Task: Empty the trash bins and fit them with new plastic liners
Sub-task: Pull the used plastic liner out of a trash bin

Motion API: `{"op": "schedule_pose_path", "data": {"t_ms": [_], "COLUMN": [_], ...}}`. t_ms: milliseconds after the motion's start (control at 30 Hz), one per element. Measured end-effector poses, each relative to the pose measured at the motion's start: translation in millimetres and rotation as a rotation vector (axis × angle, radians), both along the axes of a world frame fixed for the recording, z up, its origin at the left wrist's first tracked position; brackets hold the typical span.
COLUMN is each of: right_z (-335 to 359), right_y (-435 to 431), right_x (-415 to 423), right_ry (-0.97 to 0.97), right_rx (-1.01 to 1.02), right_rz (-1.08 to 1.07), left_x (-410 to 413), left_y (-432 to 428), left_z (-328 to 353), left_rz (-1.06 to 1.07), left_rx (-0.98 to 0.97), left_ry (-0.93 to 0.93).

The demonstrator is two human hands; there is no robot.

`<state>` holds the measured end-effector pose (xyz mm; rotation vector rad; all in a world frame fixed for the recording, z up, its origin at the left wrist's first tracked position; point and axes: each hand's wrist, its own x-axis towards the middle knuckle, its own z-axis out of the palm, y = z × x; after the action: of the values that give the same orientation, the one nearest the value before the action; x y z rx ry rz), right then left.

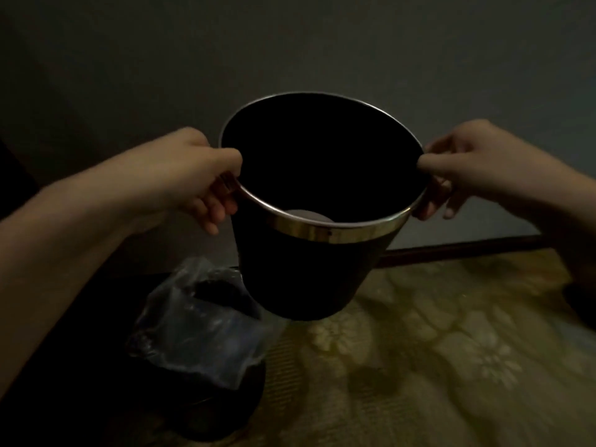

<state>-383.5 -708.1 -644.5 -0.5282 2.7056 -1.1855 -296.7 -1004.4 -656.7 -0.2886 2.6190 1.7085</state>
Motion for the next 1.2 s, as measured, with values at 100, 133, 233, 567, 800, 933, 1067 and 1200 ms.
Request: {"op": "schedule_pose_path", "data": {"t_ms": [100, 133, 233, 567, 800, 933, 1067, 1200], "right_z": [-20.2, -30.3, -68.4, -255.9, -280.4, -228.4, -222.9, -246.8], "right_y": [58.5, 76.9, 124.3, 185.0, 177.2, 139.5, 48.4, -49.3], "right_x": [7.3, 11.4, 26.0, 65.2, 78.2, 50.7, 21.1, 3.7], "right_ry": [-0.005, -0.015, -0.078, -0.352, -0.238, -0.066, -0.255, -0.413], "right_rx": [0.001, 0.006, 0.016, 0.078, 0.408, 0.196, -0.027, -0.176], "right_rz": [-0.159, -0.212, -0.356, -0.541, -0.421, -0.327, -0.055, 0.067], "left_x": [-36.5, -46.6, -65.2, -58.1, -41.5, -45.9, -35.4, -1.4], "left_y": [49.7, 67.9, 119.1, 193.6, 191.0, 162.9, 93.2, -9.9], "left_z": [-23.1, -33.8, -74.7, -257.5, -292.4, -251.3, -209.6, -194.5], "left_rz": [-0.13, -0.17, -0.289, -0.422, -0.41, -0.356, -0.263, 0.096], "left_rx": [0.001, 0.005, 0.016, -0.112, -0.175, -0.178, -0.308, -0.564], "left_ry": [0.025, 0.02, -0.045, -0.258, -0.349, -0.225, -0.072, 0.109]}}
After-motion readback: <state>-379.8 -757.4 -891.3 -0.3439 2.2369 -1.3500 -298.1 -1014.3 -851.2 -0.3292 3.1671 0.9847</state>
